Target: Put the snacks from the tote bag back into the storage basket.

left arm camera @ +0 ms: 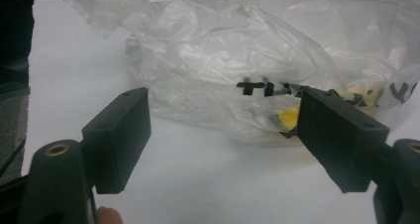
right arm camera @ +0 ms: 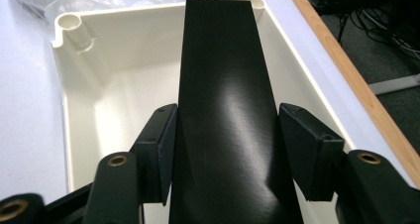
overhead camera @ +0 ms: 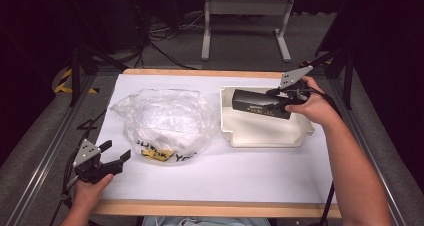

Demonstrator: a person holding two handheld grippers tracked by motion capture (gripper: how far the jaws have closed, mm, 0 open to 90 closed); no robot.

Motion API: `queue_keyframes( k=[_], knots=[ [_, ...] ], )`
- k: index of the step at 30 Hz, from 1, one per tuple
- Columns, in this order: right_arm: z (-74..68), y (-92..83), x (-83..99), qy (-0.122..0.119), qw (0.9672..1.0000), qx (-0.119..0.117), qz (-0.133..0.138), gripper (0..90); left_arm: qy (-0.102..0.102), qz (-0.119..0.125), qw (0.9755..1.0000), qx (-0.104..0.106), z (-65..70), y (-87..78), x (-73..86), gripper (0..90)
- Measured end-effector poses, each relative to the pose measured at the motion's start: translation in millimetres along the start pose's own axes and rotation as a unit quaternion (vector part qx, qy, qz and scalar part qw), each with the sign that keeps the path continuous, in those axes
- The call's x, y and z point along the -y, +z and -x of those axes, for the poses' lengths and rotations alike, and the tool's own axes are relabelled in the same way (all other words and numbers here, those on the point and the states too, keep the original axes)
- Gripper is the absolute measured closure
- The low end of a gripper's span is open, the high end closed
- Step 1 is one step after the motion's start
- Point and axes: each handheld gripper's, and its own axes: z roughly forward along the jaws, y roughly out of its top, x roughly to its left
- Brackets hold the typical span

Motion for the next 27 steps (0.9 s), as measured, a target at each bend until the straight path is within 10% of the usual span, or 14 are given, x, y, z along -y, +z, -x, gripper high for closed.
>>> queue_keyframes(
  k=[27],
  knots=[
    [-1.7,30.1,17.5,-0.040,0.9983,-0.041,-0.011,43.2,0.014,-0.018,0.9993,-0.029,10.1,-6.0,3.7,21.4]
  ],
)
